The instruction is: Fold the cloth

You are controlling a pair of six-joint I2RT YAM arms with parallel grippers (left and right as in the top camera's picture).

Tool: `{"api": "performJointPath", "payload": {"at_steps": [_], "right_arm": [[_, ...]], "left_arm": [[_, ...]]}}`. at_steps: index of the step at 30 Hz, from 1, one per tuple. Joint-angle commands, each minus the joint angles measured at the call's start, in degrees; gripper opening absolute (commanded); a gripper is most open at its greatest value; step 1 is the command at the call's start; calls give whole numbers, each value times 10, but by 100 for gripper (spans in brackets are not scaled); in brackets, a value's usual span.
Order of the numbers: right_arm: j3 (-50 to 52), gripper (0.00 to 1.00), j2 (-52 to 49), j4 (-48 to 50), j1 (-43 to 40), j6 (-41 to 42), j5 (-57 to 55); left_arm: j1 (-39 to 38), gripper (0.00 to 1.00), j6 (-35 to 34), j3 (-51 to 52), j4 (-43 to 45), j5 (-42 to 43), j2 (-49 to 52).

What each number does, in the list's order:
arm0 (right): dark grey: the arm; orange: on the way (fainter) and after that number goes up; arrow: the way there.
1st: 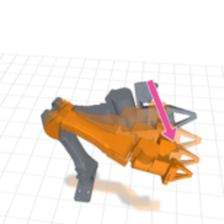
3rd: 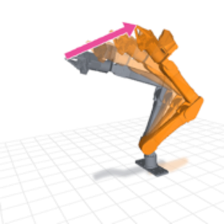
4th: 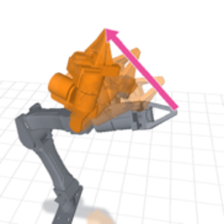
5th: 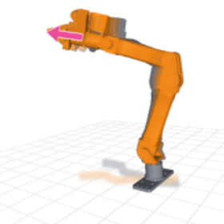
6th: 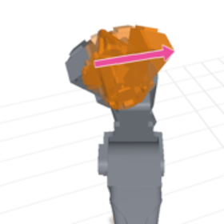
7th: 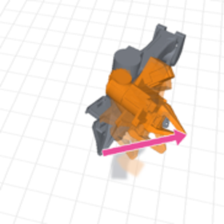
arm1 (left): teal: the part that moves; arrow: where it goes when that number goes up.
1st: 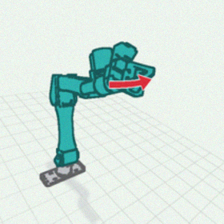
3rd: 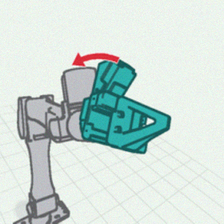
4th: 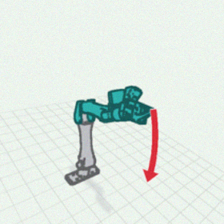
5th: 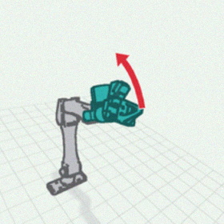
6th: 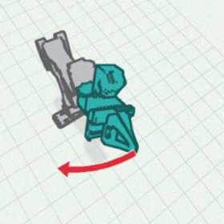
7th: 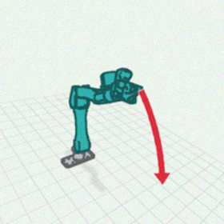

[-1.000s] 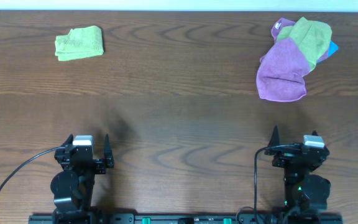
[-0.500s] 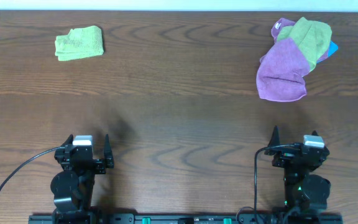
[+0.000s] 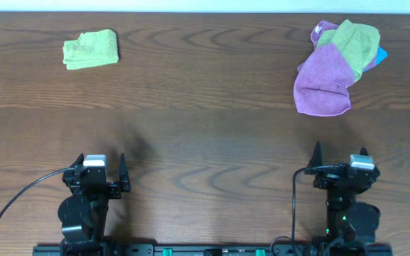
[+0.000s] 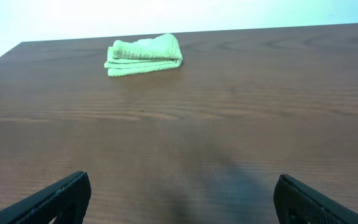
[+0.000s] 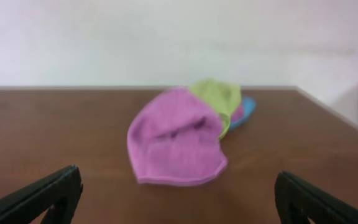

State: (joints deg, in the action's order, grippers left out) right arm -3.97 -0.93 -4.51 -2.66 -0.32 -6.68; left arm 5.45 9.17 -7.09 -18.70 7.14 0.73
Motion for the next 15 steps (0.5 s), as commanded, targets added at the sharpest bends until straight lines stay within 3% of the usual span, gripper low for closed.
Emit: {"api": "performJointPath", "payload": {"at_steps": [1, 8, 15], "right_arm": [[4, 99, 7, 42, -3, -11, -10], [4, 99, -20, 198, -5, 2, -66], [-17, 99, -181, 333, -37, 59, -79]], "left_arm": [[-2, 95, -2, 14, -1, 4, -5], [-2, 95, -2, 14, -1, 4, -5], [-2, 95, -2, 14, -1, 4, -5]]}}
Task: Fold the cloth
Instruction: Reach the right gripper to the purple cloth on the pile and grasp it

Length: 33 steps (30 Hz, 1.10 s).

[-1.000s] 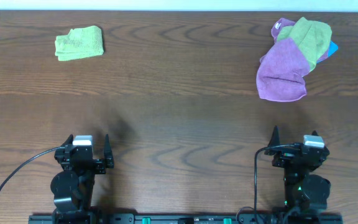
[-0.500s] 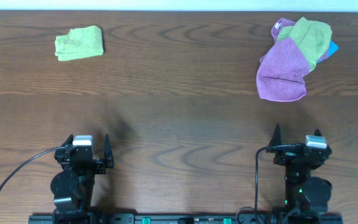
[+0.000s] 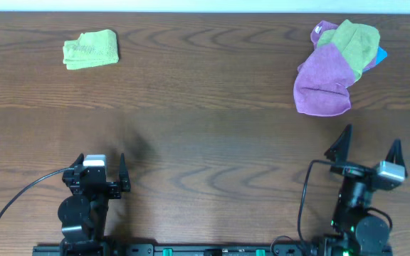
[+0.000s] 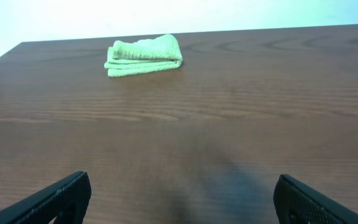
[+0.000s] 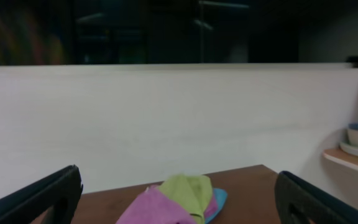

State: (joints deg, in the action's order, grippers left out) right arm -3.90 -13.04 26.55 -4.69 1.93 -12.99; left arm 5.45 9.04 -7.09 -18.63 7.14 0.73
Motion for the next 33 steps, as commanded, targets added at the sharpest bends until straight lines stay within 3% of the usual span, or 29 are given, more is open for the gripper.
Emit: {"api": "performJointPath", "payload": {"at_steps": [1, 11, 18, 26, 33], "right_arm": [[-28, 99, -89, 32, -23, 40, -16], [-298, 99, -542, 46, -55, 44, -1], [-464, 99, -764, 45, -55, 44, 74], [-623, 99, -929, -44, -55, 77, 104], [-636, 99, -973, -114, -55, 109, 120]], "left_arm": [[-2, 95, -1, 14, -1, 4, -5], [-2, 95, -1, 14, -1, 4, -5], [-2, 95, -1, 14, -1, 4, -5], [-2, 95, -1, 14, -1, 4, -5], [-2, 95, -1, 14, -1, 4, -5]]}}
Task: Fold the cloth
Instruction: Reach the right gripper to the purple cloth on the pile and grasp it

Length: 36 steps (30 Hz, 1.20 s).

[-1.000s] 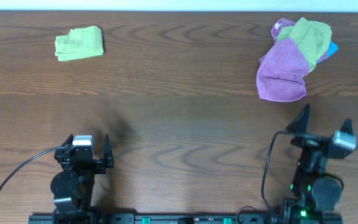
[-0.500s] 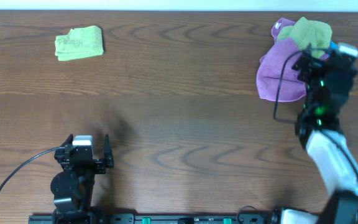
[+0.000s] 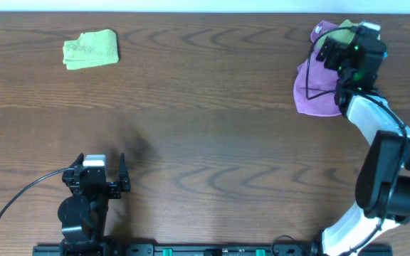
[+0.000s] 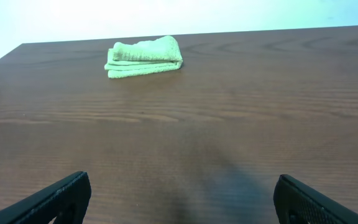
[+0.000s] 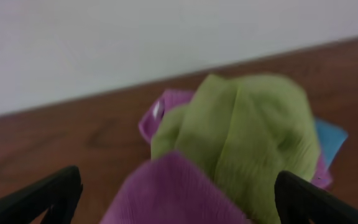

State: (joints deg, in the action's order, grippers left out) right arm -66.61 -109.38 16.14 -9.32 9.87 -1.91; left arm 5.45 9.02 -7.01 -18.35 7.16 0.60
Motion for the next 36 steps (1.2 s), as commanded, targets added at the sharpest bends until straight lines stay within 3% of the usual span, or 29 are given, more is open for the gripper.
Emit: {"api": "performJointPath", "payload": {"at_steps": [1, 14, 20, 23, 25, 26, 36], "right_arm": [[-9, 99, -9, -28, -9, 36, 16], [-9, 95, -32, -129, -9, 9, 47], [-9, 76, -58, -142, -9, 2, 47], [-9, 45, -67, -145, -10, 3, 47], [-9, 12, -68, -144, -10, 4, 47], [-9, 2, -67, -142, -10, 4, 48], [-43, 2, 31, -179, 5, -1, 78]], "left_arm": [[-2, 95, 0, 13, -4, 3, -3], [-2, 95, 0, 13, -4, 3, -3], [-2, 95, 0, 13, -4, 3, -3], [-2, 95, 0, 13, -4, 3, -3], [-2, 95, 0, 13, -4, 3, -3], [-2, 95, 0, 13, -4, 3, -3], [-2, 95, 0, 13, -4, 3, -3]]}}
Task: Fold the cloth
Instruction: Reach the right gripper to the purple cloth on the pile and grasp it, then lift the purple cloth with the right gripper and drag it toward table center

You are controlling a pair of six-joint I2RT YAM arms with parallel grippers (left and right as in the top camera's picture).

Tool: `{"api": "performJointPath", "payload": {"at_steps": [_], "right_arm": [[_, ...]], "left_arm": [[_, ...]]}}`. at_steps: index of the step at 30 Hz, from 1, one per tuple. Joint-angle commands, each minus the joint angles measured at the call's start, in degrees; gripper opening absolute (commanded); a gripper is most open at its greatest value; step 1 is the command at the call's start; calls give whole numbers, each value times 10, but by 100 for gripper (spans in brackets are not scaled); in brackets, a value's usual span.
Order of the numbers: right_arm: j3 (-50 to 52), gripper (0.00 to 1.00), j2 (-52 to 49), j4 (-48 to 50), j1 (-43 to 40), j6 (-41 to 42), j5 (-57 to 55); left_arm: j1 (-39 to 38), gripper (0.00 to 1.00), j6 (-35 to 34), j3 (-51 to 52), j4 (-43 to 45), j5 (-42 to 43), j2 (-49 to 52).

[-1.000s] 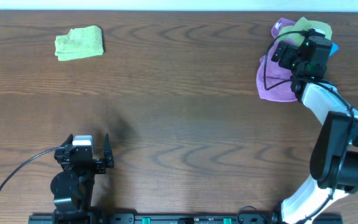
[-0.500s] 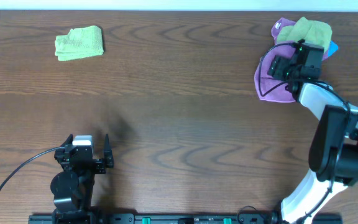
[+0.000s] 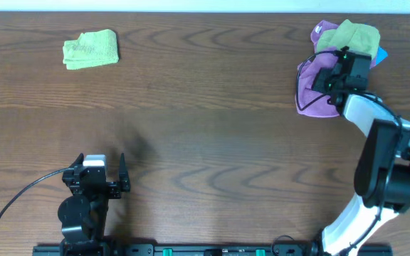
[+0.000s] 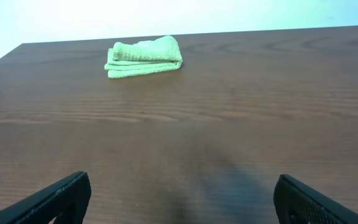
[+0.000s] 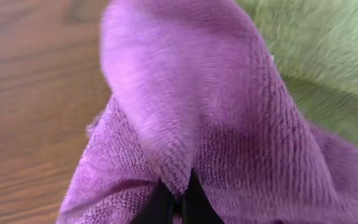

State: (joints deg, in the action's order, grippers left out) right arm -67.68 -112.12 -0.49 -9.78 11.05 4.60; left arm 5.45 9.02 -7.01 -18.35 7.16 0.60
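Observation:
A crumpled purple cloth [image 3: 312, 89] lies at the far right of the table, in a pile with a green cloth [image 3: 349, 34] and a blue one [image 3: 381, 55]. My right gripper [image 3: 331, 80] is down on the pile, shut on a pinched fold of the purple cloth [image 5: 185, 106]; its dark fingertips [image 5: 196, 205] meet under the fold. The green cloth [image 5: 316, 56] fills the upper right of the right wrist view. My left gripper [image 4: 179, 205] rests open near the table's front left, nothing between its fingers.
A folded light-green cloth [image 3: 91, 48] lies at the far left of the wooden table [image 3: 191, 121], also ahead of the left wrist camera as the folded cloth [image 4: 144, 55]. A white wall edge runs along the back.
My right gripper was open above the pile's green top. Now it is lower and nearer, on the pile's front, shut on a fold of the purple cloth. The left arm has not moved.
Both grippers rested open at the table's front edge. The right one then stood raised, looking at the back wall. After that it was over the cloth pile at the far right, open. Now it is shut on the purple cloth. The left stayed put.

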Motion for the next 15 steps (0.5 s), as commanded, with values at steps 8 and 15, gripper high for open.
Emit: {"api": "performJointPath", "payload": {"at_steps": [8, 15], "right_arm": [[-47, 1, 201, -129, 56, -64, 12], [-47, 2, 330, -247, 101, -88, 12]], "left_arm": [[-2, 95, 0, 13, -4, 3, -3], [-2, 95, 0, 13, -4, 3, -3]]}}
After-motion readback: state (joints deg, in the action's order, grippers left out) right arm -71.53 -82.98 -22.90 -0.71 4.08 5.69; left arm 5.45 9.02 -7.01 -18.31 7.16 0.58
